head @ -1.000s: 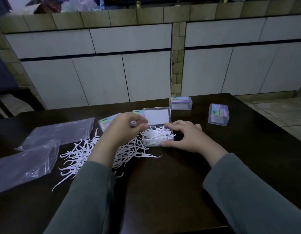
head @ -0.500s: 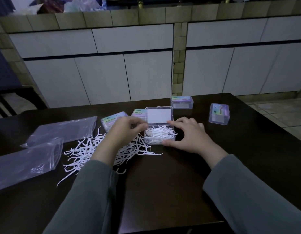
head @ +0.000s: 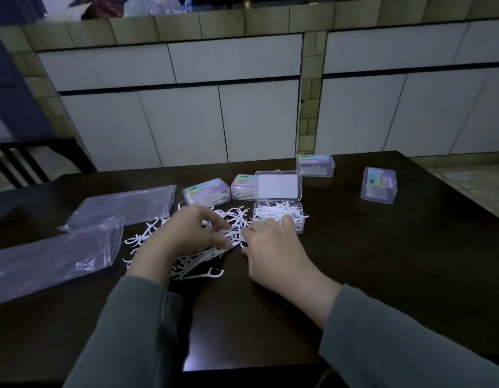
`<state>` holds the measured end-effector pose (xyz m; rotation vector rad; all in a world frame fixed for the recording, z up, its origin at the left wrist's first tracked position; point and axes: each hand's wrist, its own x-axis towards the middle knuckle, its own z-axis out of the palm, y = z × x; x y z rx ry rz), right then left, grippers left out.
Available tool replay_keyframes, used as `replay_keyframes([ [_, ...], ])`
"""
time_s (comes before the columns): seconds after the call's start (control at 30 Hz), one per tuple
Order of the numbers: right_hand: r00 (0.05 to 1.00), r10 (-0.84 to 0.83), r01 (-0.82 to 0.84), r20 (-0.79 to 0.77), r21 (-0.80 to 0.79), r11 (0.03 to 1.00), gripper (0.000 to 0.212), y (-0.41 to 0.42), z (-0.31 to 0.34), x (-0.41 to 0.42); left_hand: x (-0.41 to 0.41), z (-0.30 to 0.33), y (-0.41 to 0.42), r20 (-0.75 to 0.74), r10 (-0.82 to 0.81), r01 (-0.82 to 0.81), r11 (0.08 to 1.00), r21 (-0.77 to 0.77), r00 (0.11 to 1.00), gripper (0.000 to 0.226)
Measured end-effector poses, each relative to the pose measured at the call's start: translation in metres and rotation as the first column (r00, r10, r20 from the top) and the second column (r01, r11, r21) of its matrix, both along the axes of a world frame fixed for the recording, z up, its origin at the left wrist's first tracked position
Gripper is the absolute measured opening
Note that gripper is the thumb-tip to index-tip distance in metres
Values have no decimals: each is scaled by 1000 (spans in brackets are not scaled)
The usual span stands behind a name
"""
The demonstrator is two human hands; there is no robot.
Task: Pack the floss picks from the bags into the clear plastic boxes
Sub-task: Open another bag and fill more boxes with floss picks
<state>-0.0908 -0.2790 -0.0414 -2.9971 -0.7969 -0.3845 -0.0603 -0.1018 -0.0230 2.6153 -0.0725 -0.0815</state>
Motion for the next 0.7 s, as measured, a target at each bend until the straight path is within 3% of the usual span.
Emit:
replay_keyframes([
  [0.1, 999, -46, 46, 0, -9, 999, 20, 3, 1, 1, 0, -1, 0, 43, -25, 25, 1000, 0, 999, 17],
  [0.3, 997, -72, 71, 41, 38, 997, 22, -3, 2, 7, -3, -2, 4, 171, -69, 85, 992, -91, 983, 10],
  [0.5, 988, -114, 77, 103, 304, 950, 25, -20, 7, 11, -8, 1, 5, 354, 5, 82, 969, -232, 935, 7],
  [0.7, 994, -110, 93, -2, 549, 831, 22, -39, 20, 23, -11, 8, -4, 485, 117, 116, 898, -424, 867, 8],
])
